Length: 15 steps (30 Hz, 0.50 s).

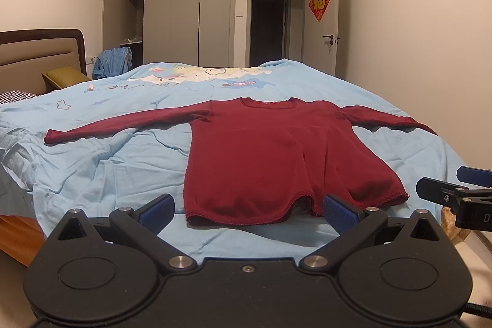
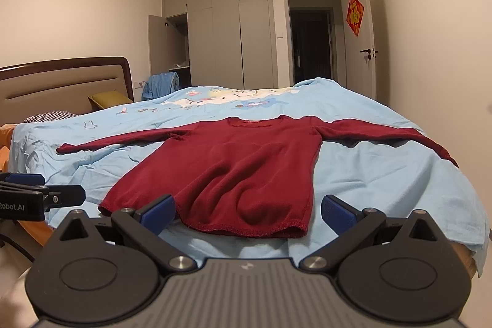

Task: Fold small clothes

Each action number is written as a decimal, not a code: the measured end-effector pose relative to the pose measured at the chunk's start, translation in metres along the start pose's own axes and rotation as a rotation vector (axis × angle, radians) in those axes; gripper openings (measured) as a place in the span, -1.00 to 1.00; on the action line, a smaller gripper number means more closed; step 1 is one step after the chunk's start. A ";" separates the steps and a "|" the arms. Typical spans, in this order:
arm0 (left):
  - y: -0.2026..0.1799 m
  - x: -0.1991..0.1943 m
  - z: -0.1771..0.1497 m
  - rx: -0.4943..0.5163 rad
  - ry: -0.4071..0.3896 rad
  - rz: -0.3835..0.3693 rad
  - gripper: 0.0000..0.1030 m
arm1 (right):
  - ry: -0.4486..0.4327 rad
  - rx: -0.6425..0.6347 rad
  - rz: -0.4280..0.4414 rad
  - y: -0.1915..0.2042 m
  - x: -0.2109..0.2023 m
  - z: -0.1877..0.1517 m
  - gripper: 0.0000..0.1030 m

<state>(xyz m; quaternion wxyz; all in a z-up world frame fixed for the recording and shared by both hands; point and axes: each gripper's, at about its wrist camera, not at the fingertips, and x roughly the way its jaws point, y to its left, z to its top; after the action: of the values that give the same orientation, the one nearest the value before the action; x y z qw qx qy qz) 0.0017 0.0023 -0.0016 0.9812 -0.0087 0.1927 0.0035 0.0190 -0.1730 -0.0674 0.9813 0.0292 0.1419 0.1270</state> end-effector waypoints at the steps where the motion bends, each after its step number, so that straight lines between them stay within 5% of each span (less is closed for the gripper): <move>1: 0.000 0.000 0.000 0.000 0.001 0.001 0.99 | 0.003 0.001 0.000 -0.001 0.003 0.000 1.00; 15: 0.000 0.002 0.000 0.000 0.010 0.006 0.99 | 0.010 0.010 -0.003 -0.002 0.004 0.002 1.00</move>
<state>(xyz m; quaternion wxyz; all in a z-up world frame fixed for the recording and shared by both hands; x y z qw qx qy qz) 0.0036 0.0019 -0.0027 0.9802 -0.0079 0.1977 0.0064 0.0234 -0.1738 -0.0663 0.9805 0.0332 0.1475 0.1252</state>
